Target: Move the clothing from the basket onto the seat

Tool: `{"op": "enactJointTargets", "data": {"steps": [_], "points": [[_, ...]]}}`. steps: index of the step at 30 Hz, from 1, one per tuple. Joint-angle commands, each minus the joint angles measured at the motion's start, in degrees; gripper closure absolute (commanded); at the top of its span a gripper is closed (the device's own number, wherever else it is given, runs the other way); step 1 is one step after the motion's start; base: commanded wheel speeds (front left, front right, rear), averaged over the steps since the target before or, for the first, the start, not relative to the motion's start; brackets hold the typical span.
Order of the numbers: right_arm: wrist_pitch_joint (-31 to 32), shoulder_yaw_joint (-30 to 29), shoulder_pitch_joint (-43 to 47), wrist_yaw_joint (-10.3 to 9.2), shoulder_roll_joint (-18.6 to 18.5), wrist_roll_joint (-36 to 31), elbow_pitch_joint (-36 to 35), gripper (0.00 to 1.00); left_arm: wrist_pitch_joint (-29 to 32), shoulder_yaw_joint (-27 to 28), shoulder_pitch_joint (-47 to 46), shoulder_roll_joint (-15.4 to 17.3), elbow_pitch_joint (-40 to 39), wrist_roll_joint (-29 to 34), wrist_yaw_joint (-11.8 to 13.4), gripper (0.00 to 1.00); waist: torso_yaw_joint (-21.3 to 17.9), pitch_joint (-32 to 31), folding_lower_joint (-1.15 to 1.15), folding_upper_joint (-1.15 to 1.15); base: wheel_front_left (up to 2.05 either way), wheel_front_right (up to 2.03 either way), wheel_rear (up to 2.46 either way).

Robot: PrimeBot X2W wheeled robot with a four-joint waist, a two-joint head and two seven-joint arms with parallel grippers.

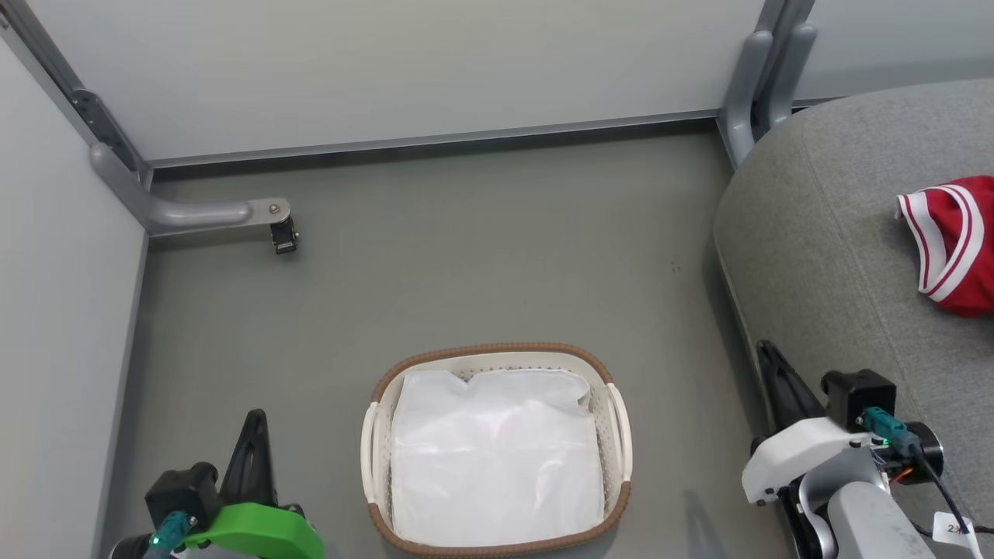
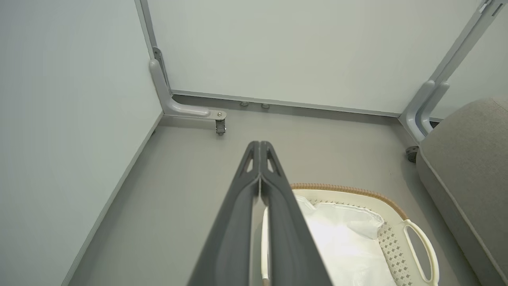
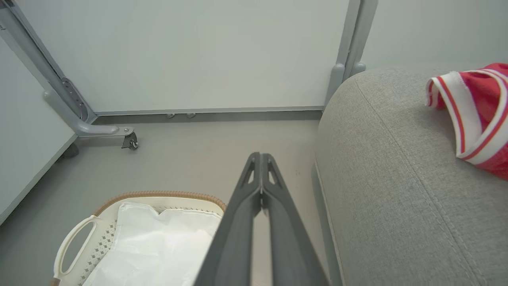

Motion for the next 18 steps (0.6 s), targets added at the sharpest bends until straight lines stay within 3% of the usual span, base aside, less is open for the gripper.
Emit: {"op": "enactJointTargets", "data": {"steps": [1, 18], "points": [[0.7, -0.7, -0.8, 0.00, -0.4, 2.7, -0.9, 1.00, 0.6, 0.7, -0.7, 0.1, -0.7, -2.5, -0.2, 1.00, 0.0, -0.1, 0.00, 0.00, 0.00, 0.00, 0.00], [4.8, -1.7, 1.1, -0.01, -0.4, 21.2, -4.1, 1.00, 4.9, 2.2, -1.4, 0.2, -2.4, -19.5, -1.1, 1.00, -0.1, -1.0, 0.00, 0.00, 0.00, 0.00, 0.00]]}}
